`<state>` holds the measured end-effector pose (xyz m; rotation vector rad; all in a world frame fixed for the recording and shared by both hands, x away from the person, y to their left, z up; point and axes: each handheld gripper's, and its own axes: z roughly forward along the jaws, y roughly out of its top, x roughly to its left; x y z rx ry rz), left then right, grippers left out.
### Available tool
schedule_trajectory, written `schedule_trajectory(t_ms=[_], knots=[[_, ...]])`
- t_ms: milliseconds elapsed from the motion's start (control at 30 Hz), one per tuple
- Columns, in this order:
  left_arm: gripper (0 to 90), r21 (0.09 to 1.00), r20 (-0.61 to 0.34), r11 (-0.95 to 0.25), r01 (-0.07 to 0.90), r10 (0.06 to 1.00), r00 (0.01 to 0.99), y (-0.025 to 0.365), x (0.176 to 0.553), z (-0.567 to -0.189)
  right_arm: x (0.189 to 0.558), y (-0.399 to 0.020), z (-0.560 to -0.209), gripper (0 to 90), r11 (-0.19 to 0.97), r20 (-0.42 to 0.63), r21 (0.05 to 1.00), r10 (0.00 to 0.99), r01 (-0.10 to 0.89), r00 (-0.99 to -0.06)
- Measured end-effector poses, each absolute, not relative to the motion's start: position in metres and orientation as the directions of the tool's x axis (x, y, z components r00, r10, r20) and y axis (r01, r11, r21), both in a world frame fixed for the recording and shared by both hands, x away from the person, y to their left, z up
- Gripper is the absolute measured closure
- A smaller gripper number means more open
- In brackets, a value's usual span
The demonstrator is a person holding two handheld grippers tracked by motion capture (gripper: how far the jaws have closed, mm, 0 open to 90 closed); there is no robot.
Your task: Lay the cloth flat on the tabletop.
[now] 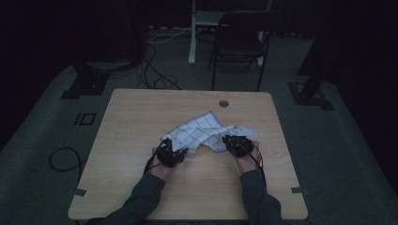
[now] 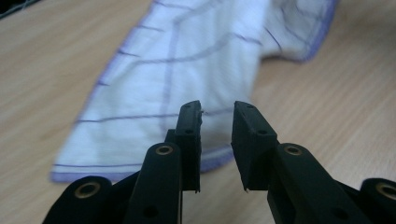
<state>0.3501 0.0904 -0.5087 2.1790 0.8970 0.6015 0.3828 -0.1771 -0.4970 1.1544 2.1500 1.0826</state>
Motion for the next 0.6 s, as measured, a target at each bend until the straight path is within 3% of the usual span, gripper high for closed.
schedule_trajectory(t_ms=[167,300,467,600], knots=[[70.8,0.726,0.157,-0.542,0.424,0.730,0.665,0.079,0.346,-0.521,0.379,-0.168,-0.509,82.0,0.370,-0.038,0.800,0.817,0.473,-0.575],[66.2,0.705,0.213,-0.570,0.421,0.737,0.642,0.070,0.345,-0.531,0.379,-0.158,-0.523,69.0,0.376,-0.031,0.788,0.815,0.487,-0.579],[63.5,0.695,0.222,-0.578,0.429,0.739,0.636,0.066,0.348,-0.535,0.379,-0.147,-0.527,62.1,0.396,-0.040,0.783,0.801,0.480,-0.597],[78.6,0.677,0.236,-0.579,0.455,0.756,0.611,0.062,0.358,-0.538,0.384,-0.137,-0.536,61.0,0.450,-0.083,0.752,0.789,0.482,-0.608]])
